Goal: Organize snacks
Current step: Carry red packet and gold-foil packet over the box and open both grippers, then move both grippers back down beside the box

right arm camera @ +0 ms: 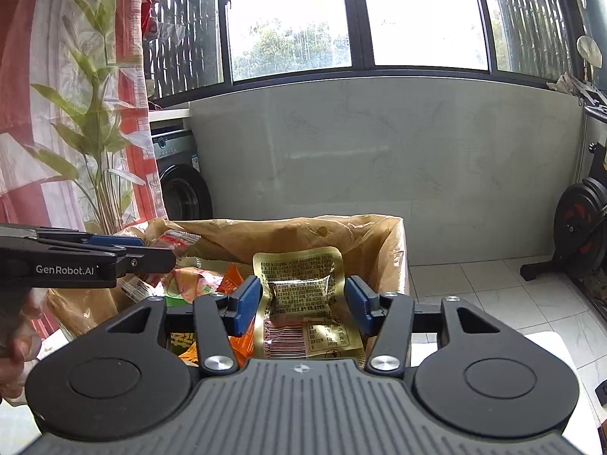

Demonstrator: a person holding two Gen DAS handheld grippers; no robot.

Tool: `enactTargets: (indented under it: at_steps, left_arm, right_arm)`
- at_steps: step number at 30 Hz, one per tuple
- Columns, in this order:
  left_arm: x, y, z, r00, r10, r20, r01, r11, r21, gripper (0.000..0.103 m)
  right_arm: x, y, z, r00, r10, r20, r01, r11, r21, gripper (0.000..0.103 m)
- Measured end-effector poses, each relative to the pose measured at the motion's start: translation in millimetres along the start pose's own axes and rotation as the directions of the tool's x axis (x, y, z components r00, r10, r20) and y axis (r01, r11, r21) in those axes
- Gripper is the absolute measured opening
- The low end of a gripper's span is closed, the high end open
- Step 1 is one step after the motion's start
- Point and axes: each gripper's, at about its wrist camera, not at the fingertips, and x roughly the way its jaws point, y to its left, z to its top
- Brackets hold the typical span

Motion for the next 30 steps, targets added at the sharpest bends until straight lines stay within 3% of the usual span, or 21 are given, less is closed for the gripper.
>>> enactTargets:
  at_steps: [8, 16, 22, 25, 30]
  left_arm:
    - [-29, 24, -3, 1.000, 0.015, 0.019, -0.015, 1.000, -0.010, 0.069]
    - [-90, 58, -27, 0.999, 0.019, 0.042, -0.016, 0.998, -0.065, 0.069]
    - [-122, 85, -58, 0.994, 0.090, 0.060, -0.080, 0.986, -0.147, 0.068]
    - [-120, 94, -74, 0.994, 0.110, 0.016, -0.105, 0.976, -0.189, 0.068]
    - [-107, 97, -98, 0.991, 0.116, -0.059, -0.126, 0.970, -0.207, 0.067]
  right_arm:
    - [-23, 3, -6, 0.999, 0.026, 0.033, -0.026, 1.000, -0.014, 0.059]
    - [-75, 11, -33, 0.988, 0.051, 0.144, -0.046, 0.998, -0.038, 0.059]
    - [-102, 10, -67, 0.982, 0.027, 0.185, -0.025, 1.000, -0.008, 0.059]
    - [-103, 9, -87, 0.988, 0.007, 0.154, -0.008, 1.000, 0.011, 0.059]
    - [-79, 1, -120, 0.999, -0.038, 0.017, 0.037, 0.999, 0.029, 0.059]
